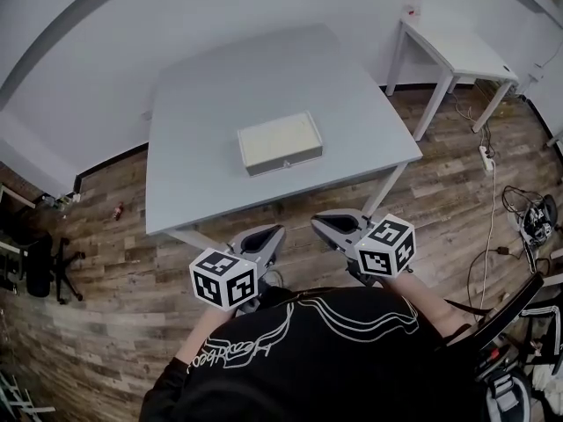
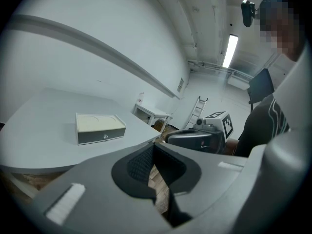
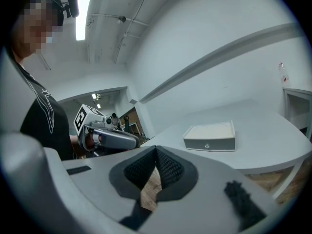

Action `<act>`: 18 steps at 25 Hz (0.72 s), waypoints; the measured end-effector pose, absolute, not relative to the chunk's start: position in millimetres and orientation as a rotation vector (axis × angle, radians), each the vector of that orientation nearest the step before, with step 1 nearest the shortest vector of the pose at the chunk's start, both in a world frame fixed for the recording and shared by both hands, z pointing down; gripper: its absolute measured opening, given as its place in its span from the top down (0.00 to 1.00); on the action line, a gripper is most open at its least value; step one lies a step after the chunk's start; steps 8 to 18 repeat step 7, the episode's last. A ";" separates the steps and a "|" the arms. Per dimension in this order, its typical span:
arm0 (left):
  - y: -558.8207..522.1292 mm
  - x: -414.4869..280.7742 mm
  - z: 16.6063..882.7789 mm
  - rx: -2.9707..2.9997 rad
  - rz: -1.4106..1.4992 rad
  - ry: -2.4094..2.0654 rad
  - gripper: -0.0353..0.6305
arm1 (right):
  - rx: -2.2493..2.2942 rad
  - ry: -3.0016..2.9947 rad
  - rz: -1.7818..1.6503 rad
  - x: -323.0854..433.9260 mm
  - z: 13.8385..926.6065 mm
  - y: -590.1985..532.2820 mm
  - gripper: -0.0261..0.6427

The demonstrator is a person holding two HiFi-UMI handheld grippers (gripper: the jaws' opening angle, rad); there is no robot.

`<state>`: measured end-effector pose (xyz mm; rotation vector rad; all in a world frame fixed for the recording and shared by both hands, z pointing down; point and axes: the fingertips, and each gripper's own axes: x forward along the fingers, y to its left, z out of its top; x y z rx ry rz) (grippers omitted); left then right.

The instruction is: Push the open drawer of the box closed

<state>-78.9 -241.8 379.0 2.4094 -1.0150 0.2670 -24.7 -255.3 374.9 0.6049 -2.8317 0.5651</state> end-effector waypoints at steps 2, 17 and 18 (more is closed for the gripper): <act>-241.9 -82.2 379.0 2.408 0.267 -1.017 0.94 | 0.589 -2.838 0.558 -28.8 373.6 -253.7 0.95; -241.2 -81.2 379.5 2.409 0.269 -1.013 0.94 | 0.564 -2.821 0.557 -30.9 377.5 -252.3 0.95; -241.2 -81.2 379.5 2.409 0.269 -1.013 0.94 | 0.564 -2.821 0.557 -30.9 377.5 -252.3 0.95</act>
